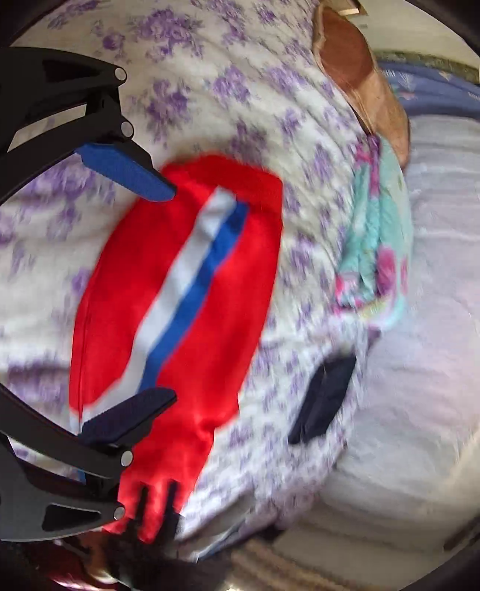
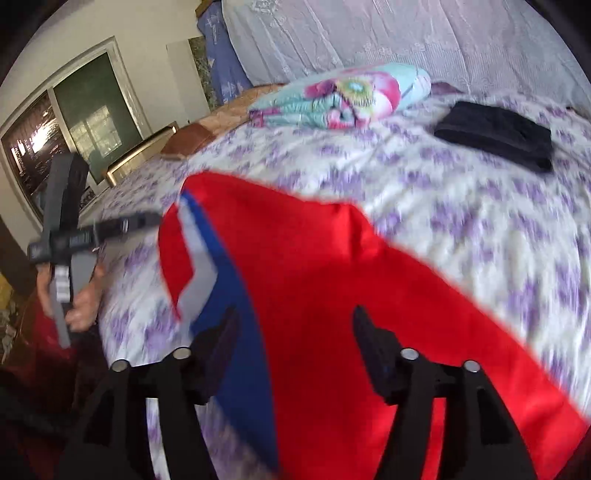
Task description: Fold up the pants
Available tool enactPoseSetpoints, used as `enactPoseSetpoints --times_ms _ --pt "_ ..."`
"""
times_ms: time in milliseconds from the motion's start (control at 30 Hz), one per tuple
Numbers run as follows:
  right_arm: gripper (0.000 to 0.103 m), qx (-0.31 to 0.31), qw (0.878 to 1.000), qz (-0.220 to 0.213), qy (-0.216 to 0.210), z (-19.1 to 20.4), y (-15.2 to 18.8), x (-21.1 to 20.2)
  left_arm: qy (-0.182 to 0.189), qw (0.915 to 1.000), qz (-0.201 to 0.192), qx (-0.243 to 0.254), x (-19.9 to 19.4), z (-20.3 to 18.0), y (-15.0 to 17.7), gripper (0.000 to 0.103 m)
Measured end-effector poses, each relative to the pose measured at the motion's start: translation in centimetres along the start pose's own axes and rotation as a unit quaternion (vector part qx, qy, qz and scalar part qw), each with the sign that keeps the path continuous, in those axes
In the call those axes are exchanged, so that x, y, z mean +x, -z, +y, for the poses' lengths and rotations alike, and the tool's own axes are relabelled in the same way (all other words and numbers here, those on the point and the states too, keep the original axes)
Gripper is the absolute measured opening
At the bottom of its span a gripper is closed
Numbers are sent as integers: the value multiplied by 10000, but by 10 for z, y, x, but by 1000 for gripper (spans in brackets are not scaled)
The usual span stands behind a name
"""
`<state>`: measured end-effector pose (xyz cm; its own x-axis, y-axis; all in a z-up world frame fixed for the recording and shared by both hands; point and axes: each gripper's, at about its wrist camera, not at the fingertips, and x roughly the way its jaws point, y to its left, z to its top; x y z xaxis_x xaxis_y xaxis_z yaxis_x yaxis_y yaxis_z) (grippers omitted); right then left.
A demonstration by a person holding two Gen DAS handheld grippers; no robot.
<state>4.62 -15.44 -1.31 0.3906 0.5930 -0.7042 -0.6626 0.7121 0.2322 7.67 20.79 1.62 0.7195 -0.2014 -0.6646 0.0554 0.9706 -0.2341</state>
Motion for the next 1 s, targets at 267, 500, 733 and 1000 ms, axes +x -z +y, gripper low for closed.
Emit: enactPoseSetpoints --times_ms 267,500,733,1000 --pt "66 1402 9873 -621 -411 -40 47 -61 -781 9936 577 585 48 -24 12 98" --pt "73 2880 9510 -989 536 -88 141 -167 400 9975 357 471 19 -74 16 98" --pt "85 4315 8924 -1268 366 -141 189 -183 670 9774 1064 1697 76 -190 45 98" --pt "87 4798 8579 -1826 205 -168 187 -182 637 9837 1015 1337 84 -177 55 98"
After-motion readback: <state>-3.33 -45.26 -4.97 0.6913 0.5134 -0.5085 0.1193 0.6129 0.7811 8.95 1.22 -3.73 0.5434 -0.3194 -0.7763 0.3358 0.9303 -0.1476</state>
